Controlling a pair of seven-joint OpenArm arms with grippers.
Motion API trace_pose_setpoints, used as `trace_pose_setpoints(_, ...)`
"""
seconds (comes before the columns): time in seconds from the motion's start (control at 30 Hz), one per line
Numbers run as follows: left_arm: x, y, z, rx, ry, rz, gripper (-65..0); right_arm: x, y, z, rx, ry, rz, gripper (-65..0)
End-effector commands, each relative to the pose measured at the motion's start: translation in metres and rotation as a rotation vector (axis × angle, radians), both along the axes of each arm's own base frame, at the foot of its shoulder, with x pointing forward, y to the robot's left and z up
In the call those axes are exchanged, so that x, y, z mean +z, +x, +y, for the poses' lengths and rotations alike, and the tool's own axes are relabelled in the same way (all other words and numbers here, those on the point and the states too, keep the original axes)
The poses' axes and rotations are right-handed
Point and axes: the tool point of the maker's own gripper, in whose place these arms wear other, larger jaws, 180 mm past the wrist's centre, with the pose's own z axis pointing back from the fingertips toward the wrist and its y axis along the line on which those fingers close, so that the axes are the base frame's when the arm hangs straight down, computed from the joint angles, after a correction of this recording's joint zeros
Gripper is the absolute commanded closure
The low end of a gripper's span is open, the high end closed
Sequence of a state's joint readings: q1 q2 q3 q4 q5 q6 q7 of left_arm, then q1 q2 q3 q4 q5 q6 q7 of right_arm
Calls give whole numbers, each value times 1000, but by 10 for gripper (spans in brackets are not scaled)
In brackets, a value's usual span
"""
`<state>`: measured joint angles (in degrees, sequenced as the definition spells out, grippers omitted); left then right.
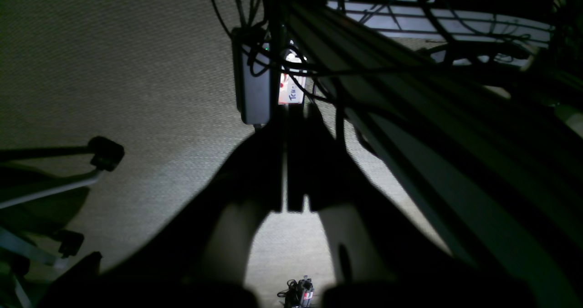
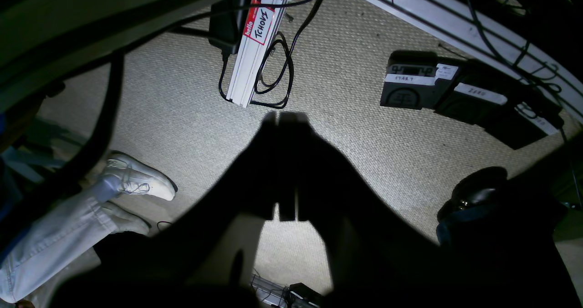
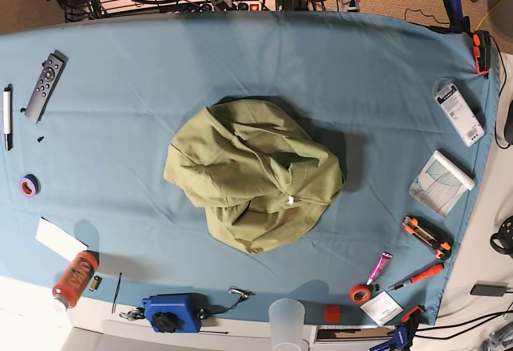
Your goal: Layout the t-shirt on the table in an organized manner, then fold the t-shirt properly
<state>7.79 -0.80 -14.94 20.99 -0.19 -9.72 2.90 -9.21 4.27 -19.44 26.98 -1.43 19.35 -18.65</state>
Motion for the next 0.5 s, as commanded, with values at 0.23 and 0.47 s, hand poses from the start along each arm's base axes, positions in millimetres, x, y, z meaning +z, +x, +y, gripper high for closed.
trace_pose_setpoints(0.23,1,0,-2,-6,-7,-9,0,1,-1,0,-2,7,4,0)
trace_pose_setpoints(0.47,2,7,-2,-7,-7,-27,0,1,-1,0,-2,5,7,0)
